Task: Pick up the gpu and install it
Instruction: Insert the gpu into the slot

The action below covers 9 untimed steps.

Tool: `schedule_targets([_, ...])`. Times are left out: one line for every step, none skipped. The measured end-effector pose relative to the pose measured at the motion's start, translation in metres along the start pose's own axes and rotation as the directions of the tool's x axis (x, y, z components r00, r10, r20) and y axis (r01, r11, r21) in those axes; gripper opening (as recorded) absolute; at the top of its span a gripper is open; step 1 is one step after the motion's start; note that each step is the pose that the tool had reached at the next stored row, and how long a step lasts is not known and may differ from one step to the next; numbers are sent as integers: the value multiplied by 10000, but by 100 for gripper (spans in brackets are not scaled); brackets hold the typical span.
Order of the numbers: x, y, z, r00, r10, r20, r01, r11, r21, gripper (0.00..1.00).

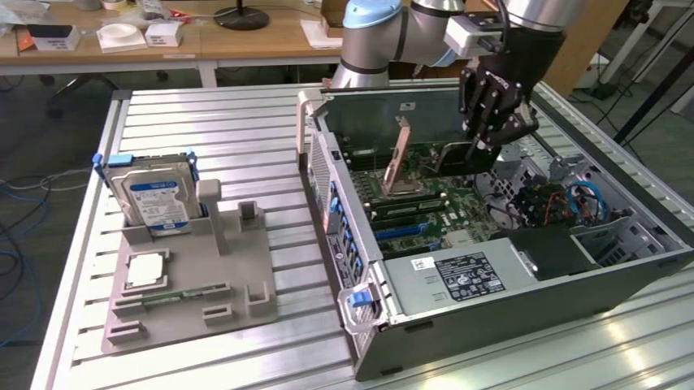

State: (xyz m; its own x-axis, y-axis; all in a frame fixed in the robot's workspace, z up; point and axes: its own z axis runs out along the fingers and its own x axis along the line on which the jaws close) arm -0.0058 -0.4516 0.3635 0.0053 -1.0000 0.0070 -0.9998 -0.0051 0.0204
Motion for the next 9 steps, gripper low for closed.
schedule_targets([-5,-1,19,10000,11,3,-11,10000,1,26])
schedule_targets([-14,-1,37,10000,24,3,-24,10000,1,26])
schedule_targets([-23,-1,55,10000,36,3,-36,10000,1,26])
schedule_targets([-28,-2,74,10000,47,4,-47,10000,1,26])
schedule_targets([-32,-3,92,10000,59,4,-59,10000,1,26])
schedule_targets([-38,-2,109,10000,70,2,-70,10000,-1,26])
schedule_targets([-44,-3,127,10000,79,2,-79,10000,-1,26])
schedule_targets([-49,-3,146,10000,86,3,-86,10000,0,26])
schedule_targets([-53,-4,164,10000,93,5,-93,10000,0,26])
